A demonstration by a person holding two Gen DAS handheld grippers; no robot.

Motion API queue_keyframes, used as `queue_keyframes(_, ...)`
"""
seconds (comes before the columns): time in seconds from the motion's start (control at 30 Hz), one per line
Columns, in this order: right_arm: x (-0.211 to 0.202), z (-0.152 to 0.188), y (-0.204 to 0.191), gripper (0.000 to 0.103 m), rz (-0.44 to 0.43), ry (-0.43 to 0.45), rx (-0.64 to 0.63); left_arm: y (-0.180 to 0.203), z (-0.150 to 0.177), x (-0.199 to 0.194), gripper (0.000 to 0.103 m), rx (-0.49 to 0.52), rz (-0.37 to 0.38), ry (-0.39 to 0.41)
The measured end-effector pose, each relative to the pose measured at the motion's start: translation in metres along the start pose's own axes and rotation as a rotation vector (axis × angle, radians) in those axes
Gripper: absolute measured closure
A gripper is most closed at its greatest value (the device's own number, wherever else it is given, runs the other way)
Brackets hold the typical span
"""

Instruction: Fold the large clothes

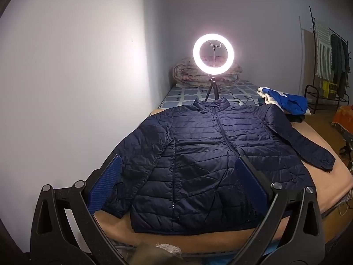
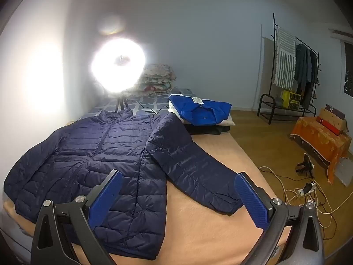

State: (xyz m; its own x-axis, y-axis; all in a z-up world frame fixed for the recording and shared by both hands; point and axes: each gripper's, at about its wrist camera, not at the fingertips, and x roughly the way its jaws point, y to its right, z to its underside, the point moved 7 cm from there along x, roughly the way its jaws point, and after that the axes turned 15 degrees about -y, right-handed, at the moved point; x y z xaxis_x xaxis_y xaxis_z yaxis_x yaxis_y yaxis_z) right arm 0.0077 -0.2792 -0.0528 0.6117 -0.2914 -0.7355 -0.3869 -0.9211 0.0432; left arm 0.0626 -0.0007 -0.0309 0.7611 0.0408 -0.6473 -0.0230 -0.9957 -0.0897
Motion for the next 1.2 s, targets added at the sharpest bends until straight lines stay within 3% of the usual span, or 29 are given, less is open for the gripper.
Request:
queue_keyframes(0.03,0.001,0.001,0.000,0.000,-0.006,-0.019,0.006,0.009,0.001,-0.004,0.000,0.020,-0.024,0.009)
queue_keyframes(0.17,0.002,0.001,0.000,0.000,-0.002,-0.020,0.005,0.000,0.002,0.002,0.000,-0.024,0.017,-0.019)
queue_keyframes(1.2,0.002,-0.001,-0.004,0.000,0.001,-0.013,-0.005,-0.012,-0.003,-0.003,0.000,-0.049,0.002,0.016)
